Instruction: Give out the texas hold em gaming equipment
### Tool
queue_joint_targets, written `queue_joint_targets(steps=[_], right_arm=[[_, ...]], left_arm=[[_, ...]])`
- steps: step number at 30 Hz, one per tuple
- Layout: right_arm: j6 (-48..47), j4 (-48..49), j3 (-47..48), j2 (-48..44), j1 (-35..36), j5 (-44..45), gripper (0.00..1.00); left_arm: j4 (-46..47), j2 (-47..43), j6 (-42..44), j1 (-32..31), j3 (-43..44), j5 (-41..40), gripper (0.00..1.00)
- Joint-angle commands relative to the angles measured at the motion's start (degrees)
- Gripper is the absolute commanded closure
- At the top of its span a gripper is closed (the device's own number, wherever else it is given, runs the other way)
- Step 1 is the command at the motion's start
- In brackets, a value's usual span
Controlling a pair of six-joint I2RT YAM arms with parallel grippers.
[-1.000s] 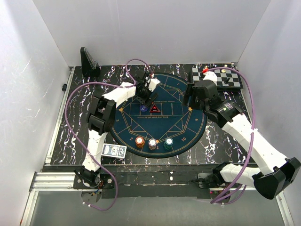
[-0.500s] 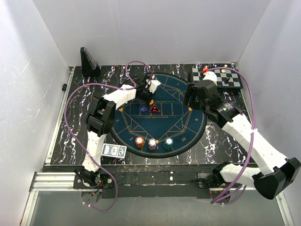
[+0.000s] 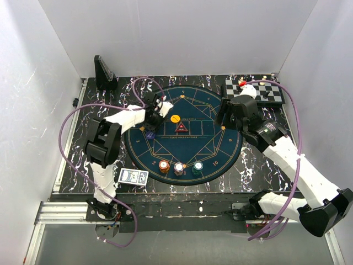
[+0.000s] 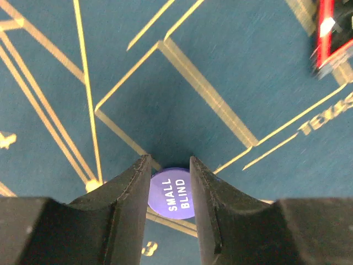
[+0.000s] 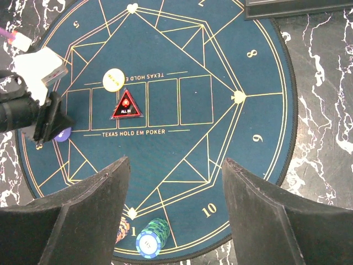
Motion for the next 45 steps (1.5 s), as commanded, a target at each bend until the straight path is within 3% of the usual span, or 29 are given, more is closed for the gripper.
queue_joint_targets(steps=[1,12,15,19,23,35,38,42,45], right_arm=[[0.3,2.5,-0.3,-1.4,0.1,-0.3,0.26],[0.4,3.2,1.5,4.4,0.2,-5.4,0.26],[0.4,-0.3,7.2,12.1,0.6,-6.4,0.28],[1.2,-1.3,11.9,17.7,0.9,-7.8,0.29],[1.2,1.8,10.0,16.7,1.1,-8.6,0.28],[2.1,2.4,6.0,11.9,1.1,-8.8,0.28],[2.4,2.5,5.7,11.1,1.1,-8.7,0.28],[2.4,2.5,5.3,10.9,1.0,-8.6,0.29],[2.7,2.6,5.2,10.8,1.1,-8.7,0.29]], left_arm=[[-2.5,-7.7,6.0,2.8,-4.5,-2.8,0.66],[-4.8,-14.9,11.0,14.6,-6.9,0.5,0.64],[-7.3,-17.2,9.4,15.1,-3.9,6.1,0.49],[-7.6,-18.1,7.7,11.0,-3.6,10.9,0.16],[-5.2,-15.4,10.2,5.0,-6.7,8.1,0.07],[-2.1,-5.9,17.1,4.4,-5.1,6.1,0.13],[-1.7,-5.6,18.5,4.4,-5.6,5.7,0.19],[-1.4,-6.7,20.0,4.4,-7.7,4.8,0.37],[-0.1,-7.5,20.8,4.4,-9.9,3.4,0.4]])
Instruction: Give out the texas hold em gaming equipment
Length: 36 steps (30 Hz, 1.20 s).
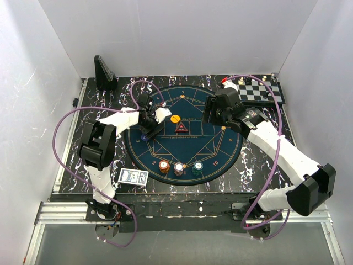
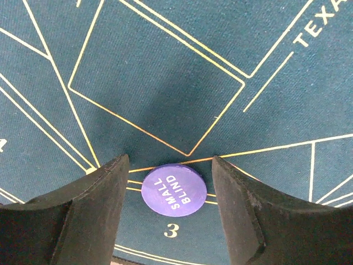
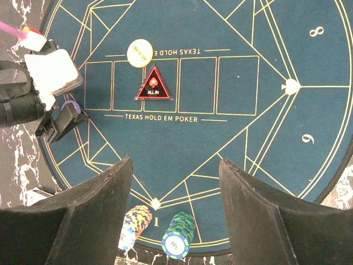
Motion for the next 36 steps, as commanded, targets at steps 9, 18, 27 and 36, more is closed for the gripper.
queue_joint_targets(steps=[9,18,27,36], right_arm=[[0.9,2.0,-0.7,-2.2,0.2,0.4,0.3],[1.0,3.6,0.5,1.1,0.3,-2.1,0.31],[-1.2,4.3,12.8,18.7,2.5,-5.9,0.3],[-0.7,1.3,34.2,43.2,4.8,-13.3,0.41]], left_arm=[[2.2,-3.9,3.7,3.6,-4.3,-4.3,0.52],[2.0,-6.7,5.9,10.5,-8.1,-4.3,0.55],[-3.7,-10.6,-0.7,14.6,-1.5,1.0,0.13],[-12.5,-16.9,-15.1,15.2,13.0,16.4,0.02]])
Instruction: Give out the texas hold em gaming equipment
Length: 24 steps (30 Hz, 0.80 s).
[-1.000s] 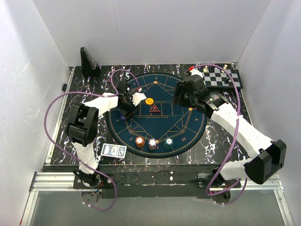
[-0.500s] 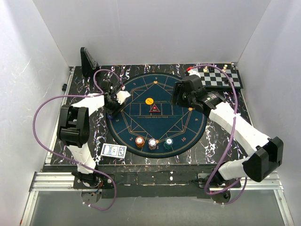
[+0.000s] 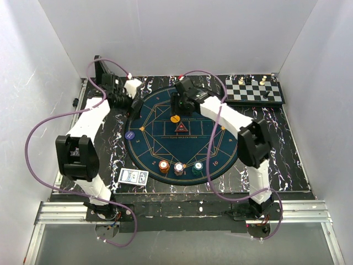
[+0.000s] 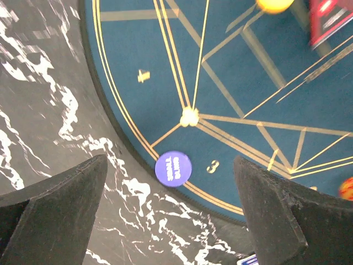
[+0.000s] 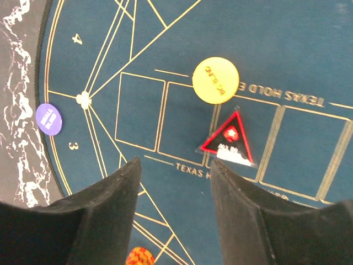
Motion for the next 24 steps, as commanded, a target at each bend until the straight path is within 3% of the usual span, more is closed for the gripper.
queue_joint_targets(steps=[1,8,24], right_arm=[[0.2,-1.6,8.7,8.2,1.6,-4.8,0.43],[3.1,-3.6,13.5,16.8,2.7,-7.8,0.53],[5.3,-10.4,21.2,25.9,-2.7,-0.7,0.52]], left_arm=[[-5.8,-5.4,-8.3,0.5,7.9,10.1,0.02],[-9.9,-2.2,-9.9,3.1,12.7,10.7,0.02],[-13.0,0.3,-7.7,3.9,12.8,7.6,0.02]])
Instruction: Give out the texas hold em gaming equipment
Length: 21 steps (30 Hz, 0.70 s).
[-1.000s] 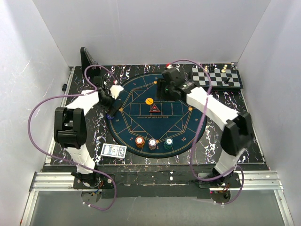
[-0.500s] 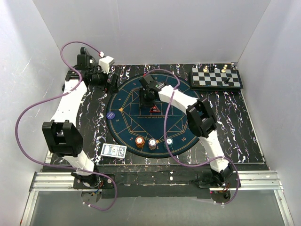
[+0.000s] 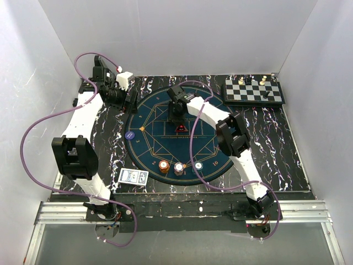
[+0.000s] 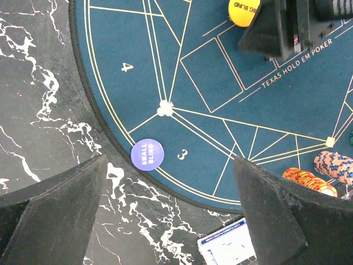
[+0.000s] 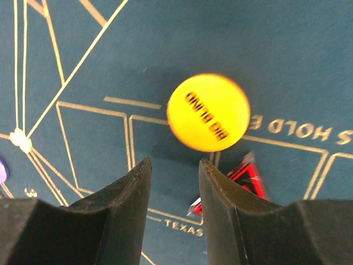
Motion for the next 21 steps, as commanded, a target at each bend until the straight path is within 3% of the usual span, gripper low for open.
queue_joint_targets(steps=[1,7,14,18,21], right_arm=[[0.6,-3.8,5.0,3.5,-3.0,5.0,0.52],[-0.2,-3.6,7.9,4.6,-5.1,7.4,0.52],[-2.1,-8.0,17.7,8.9,-5.4,9.8,0.54],[-2.7,-2.1,6.4,-0.4,-3.7,13.5,0.46],[-2.3,3.3,-3.4,-7.5,-1.8,15.3,0.47]], left_arm=[[-3.0,1.0,1.6,0.3,1.3,-0.4,0.02],[-1.8,-0.2,1.8,0.4,-0.5,-1.2,0.02],[-2.8,-0.3,2.1,1.1,0.5,-0.8,0.02],[-3.5,-0.7,2.4,1.9,1.5,0.3,0.02],[-4.0,-0.3,2.6,1.9,2.1,0.5,0.02]])
